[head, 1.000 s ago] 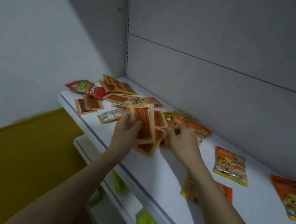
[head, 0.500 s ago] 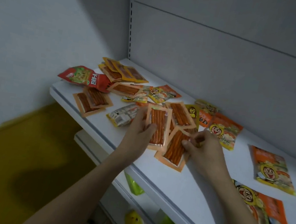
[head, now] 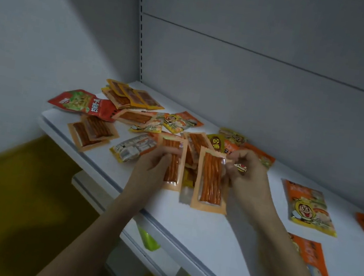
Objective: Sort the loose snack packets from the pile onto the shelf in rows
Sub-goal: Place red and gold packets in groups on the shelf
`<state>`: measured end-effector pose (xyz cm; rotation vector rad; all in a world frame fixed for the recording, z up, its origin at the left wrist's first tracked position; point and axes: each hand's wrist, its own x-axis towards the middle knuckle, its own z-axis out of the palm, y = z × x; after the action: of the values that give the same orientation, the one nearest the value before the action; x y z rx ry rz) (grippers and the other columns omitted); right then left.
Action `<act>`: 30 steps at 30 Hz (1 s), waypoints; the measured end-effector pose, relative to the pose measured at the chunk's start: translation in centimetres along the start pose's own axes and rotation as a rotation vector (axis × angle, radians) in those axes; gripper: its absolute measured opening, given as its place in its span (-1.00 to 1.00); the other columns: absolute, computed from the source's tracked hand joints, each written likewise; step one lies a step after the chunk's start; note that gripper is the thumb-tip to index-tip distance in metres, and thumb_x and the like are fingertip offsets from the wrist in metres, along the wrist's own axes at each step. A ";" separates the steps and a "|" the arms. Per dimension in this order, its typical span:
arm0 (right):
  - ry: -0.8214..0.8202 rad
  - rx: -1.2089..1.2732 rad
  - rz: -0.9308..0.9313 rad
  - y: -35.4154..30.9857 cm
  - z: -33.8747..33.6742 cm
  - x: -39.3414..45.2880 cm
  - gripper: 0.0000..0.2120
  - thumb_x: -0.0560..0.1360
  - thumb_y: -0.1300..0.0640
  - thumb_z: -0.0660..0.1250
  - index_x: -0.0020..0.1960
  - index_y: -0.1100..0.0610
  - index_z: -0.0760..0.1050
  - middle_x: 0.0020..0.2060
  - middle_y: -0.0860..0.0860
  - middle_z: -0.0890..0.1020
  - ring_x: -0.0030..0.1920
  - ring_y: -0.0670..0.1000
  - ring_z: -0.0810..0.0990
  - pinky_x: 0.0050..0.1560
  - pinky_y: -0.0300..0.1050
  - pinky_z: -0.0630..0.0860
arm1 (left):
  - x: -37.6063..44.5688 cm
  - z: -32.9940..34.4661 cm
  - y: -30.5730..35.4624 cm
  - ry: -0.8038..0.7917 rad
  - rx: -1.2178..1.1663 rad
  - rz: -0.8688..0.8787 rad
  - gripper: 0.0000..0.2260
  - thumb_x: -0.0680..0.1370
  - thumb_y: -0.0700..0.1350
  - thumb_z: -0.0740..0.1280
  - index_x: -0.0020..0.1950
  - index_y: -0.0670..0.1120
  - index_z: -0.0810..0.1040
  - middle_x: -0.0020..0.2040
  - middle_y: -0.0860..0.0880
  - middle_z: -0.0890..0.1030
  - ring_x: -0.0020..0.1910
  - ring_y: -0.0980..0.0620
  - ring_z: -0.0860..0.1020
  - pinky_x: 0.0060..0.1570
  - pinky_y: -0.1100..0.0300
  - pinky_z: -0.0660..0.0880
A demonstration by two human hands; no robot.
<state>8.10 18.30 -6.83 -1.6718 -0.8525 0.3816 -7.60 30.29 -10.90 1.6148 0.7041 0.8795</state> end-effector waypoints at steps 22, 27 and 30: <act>-0.219 -0.638 0.091 1.1 3.1 7.6 -0.56 0.50 0.08 0.47 0.26 0.21 0.38 0.08 0.12 0.58 0.11 0.15 0.57 -0.03 -0.08 0.43 | 0.4 0.2 -0.3 -0.029 0.020 0.031 -0.50 0.63 -0.12 0.34 0.37 0.45 0.37 0.44 0.21 0.43 0.44 0.13 0.41 0.38 0.00 0.43; -0.281 -0.300 0.236 0.9 1.2 9.1 -0.93 0.51 0.27 0.44 -0.08 0.20 0.55 -0.25 0.10 0.64 -0.26 0.07 0.64 -0.19 -0.01 0.65 | 0.4 0.0 -0.1 0.002 0.202 0.086 -0.77 0.64 -0.19 0.31 0.09 0.14 0.64 0.01 0.23 0.62 -0.01 0.30 0.54 -0.02 0.46 0.41; -0.350 0.096 0.351 -1.1 -0.9 8.7 -0.92 0.57 0.37 0.30 -0.05 0.23 0.53 -0.19 0.16 0.66 -0.24 0.05 0.67 -0.35 -0.23 0.62 | 0.4 0.1 0.1 0.020 0.199 0.053 -0.80 0.66 -0.14 0.29 0.06 0.16 0.63 -0.02 0.20 0.63 -0.08 0.33 0.55 -0.09 0.46 0.43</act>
<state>14.25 23.95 -3.92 -1.6898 -0.7751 0.9638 -7.35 30.54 -10.73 1.8107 0.7863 0.8874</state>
